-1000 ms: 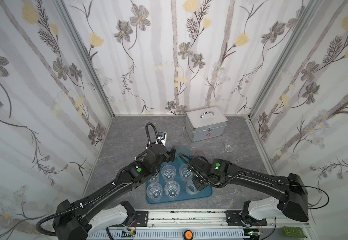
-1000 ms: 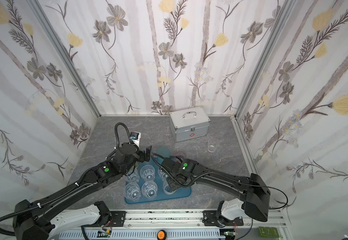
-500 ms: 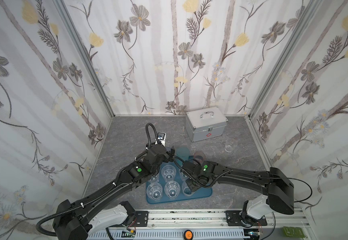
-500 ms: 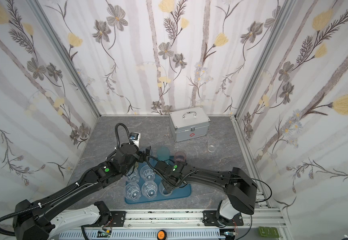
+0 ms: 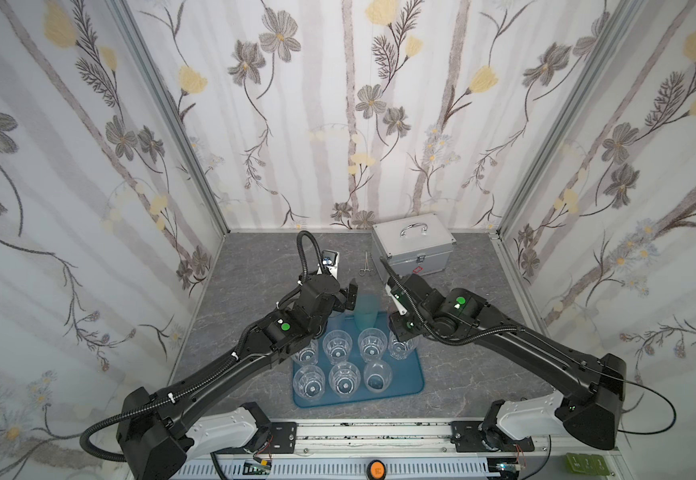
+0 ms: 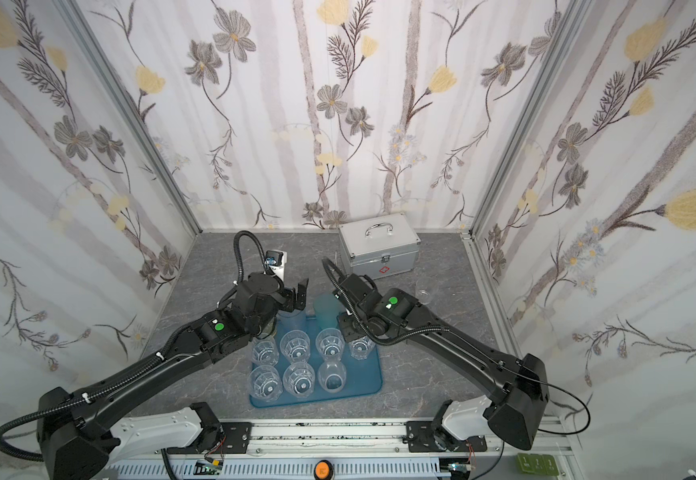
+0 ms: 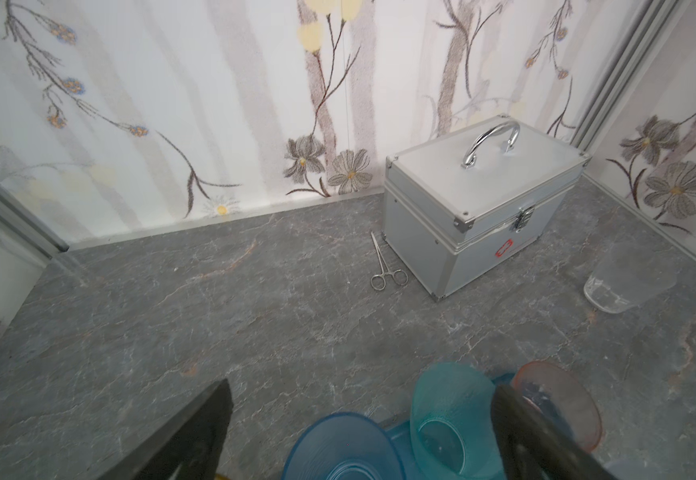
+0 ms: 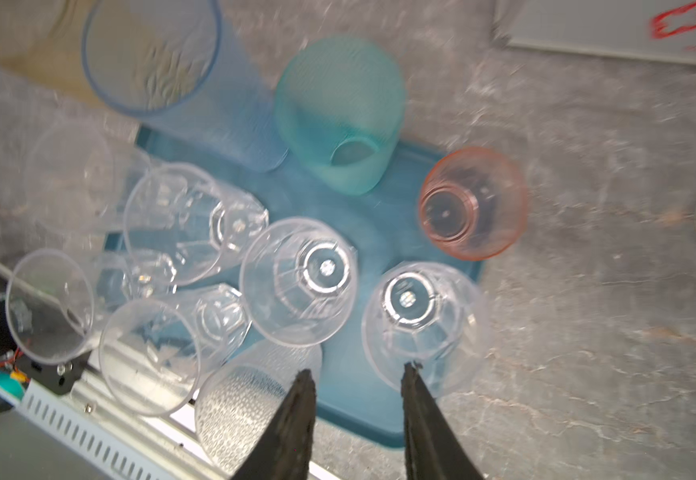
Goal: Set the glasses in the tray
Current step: 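Open the right gripper and raise it toward the last clear glass, then grasp the last clear glass beside the case with the right gripper and lift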
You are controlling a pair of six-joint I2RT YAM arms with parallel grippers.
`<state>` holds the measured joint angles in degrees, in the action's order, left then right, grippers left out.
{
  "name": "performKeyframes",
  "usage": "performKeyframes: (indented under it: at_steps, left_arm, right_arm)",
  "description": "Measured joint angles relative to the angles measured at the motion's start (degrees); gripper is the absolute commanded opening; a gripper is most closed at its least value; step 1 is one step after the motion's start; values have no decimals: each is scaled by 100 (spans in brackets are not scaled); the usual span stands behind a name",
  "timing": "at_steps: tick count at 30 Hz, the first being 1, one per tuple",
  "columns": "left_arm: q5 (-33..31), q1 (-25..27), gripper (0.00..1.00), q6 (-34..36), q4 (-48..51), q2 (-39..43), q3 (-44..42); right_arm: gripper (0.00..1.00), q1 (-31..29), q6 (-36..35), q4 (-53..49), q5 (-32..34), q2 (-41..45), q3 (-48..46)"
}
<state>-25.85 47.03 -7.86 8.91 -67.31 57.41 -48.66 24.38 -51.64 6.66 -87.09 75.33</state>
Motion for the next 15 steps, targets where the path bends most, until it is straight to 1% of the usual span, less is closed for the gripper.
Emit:
performKeyframes:
  at_steps: [5,8,11,15]
  left_arm:
    - [177,328,99,24,-293,-601,516]
    - [339,557,99,63,-466,-1082,763]
    - [472,697,99,162,-623,-1543,938]
    - [629,739,100,164,-839,-2050,1067]
  right_arm:
    - [37,1165,-269,184,378,155,116]
    - [39,1956,-345,599,535,190,31]
    - [41,2743,-343,1047,710,164,-223]
    - [43,3578,-190,1576,737,-15,-632]
